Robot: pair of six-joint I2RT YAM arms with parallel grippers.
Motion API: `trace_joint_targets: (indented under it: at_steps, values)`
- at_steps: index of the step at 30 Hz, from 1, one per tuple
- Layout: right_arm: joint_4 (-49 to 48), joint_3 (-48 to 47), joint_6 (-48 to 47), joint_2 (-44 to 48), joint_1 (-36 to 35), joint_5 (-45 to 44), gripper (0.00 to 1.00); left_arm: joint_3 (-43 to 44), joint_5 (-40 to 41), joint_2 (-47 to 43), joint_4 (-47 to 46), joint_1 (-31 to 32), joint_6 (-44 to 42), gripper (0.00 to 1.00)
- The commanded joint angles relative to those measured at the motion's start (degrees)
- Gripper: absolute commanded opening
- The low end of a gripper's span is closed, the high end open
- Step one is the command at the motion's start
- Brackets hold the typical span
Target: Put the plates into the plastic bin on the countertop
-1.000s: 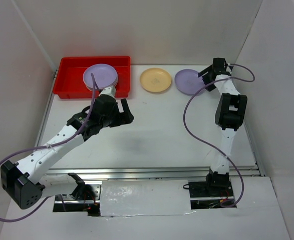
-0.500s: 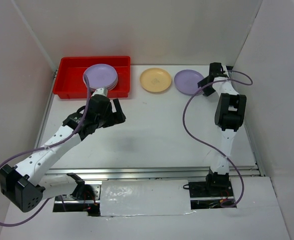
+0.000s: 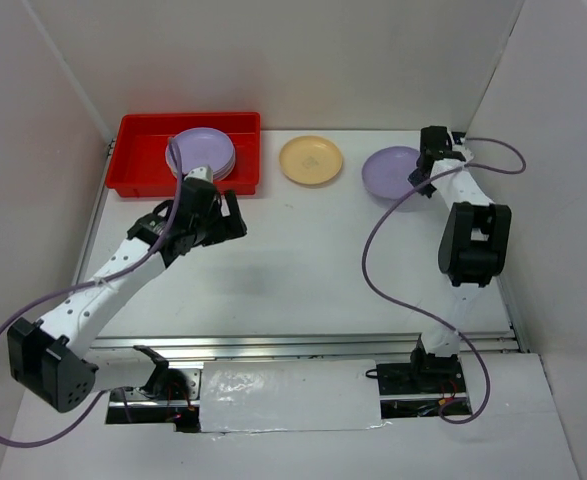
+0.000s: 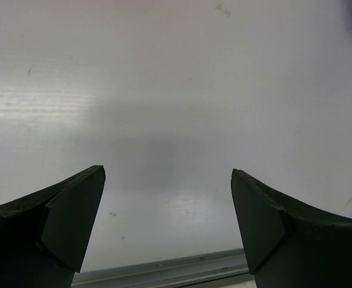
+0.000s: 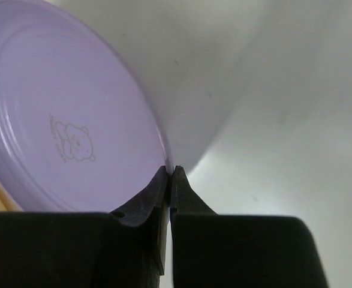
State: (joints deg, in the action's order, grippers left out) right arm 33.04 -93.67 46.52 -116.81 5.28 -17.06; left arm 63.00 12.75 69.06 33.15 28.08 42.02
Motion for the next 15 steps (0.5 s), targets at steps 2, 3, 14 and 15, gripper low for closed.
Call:
trace_joint_targets:
  at_steps: [2, 3, 14, 15]
  values:
    - [5.3, -3.2, -15.6, 13.6, -11.5, -16.3, 0.00, 12.6, -5.3, 8.1, -3.7, 0.5, -7.7, 0.99]
    - [10.9, -3.4, -16.6, 13.9, -13.5, -17.4, 0.00, 16.8, -5.5, 9.7, -4.1, 0.9, -8.3, 0.99]
    - [-8.2, 23.2, -11.2, 42.4, -30.6, 18.3, 0.00, 32.6, -10.8, 28.1, -5.0, 1.9, -7.3, 0.99]
    - [-7.8, 23.2, -10.6, 43.2, -31.0, 17.9, 0.00, 32.8, -9.3, 28.7, -3.2, 2.2, -6.8, 0.99]
